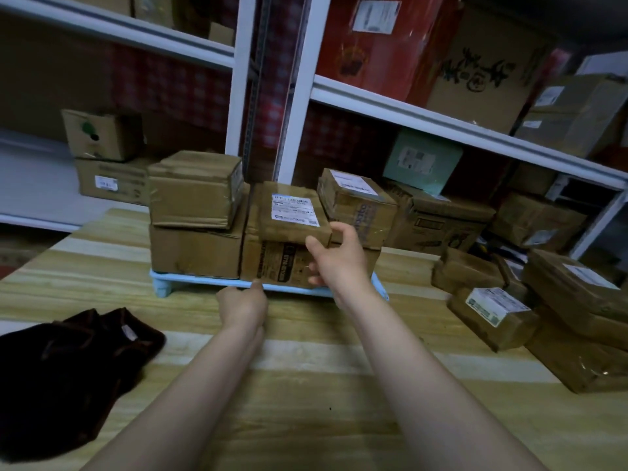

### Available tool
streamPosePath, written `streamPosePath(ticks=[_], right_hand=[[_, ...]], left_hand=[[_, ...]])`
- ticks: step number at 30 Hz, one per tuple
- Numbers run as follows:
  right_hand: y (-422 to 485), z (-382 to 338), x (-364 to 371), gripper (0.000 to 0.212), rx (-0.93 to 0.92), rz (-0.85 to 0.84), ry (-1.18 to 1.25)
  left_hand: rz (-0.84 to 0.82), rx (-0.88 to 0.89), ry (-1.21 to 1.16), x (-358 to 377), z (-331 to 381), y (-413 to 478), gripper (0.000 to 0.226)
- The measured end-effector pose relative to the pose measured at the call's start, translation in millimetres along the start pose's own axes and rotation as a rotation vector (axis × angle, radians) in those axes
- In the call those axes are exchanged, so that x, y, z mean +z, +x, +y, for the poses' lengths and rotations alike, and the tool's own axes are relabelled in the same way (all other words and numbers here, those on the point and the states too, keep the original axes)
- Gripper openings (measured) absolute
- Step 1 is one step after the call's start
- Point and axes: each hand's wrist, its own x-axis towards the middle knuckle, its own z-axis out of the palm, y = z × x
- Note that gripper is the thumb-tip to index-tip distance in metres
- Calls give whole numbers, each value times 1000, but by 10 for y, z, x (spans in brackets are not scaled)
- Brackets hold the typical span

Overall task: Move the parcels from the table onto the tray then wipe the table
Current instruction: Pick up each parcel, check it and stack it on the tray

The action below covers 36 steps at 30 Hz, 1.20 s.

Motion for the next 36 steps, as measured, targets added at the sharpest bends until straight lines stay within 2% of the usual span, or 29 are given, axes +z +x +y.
streamPosePath(ticks=[2,5,7,13,17,19,21,23,25,28,32,36], right_hand=[[2,72,6,48,-177,118,-330],[-12,29,23,43,-340,165,-525],[17,-10,55,35,-391,189,-585],[153,-6,172,38,-364,245,-579],[132,68,147,44,-433,235,-511],[114,145,77,42,-490,273,-412],[120,246,-74,34,-501,326,-325],[145,365,-327,26,-457,376,-284],[180,489,-652,22,-373,436,-273],[246,704,-1246,23,-201,551,-284],[272,963,-2144,31,27,689,-253],[215,1111,-2858,37,103,947,-280]], left_hand=[[3,-34,-52,-2,-32,90,47],[1,-17,-76,-12,-76,174,13],[-11,-3,-73,-27,-88,181,19],[-15,15,5,-91,-118,140,8],[27,80,154,-52,-89,-64,30],[24,118,292,5,-95,-158,40],[-9,154,530,99,-124,-267,43],[-114,195,866,243,-163,-438,43],[-267,260,1084,430,-209,-661,47],[-441,386,1215,789,-313,-977,53],[-576,520,1300,1340,-510,-1409,55],[-682,627,1425,1804,-742,-1740,64]])
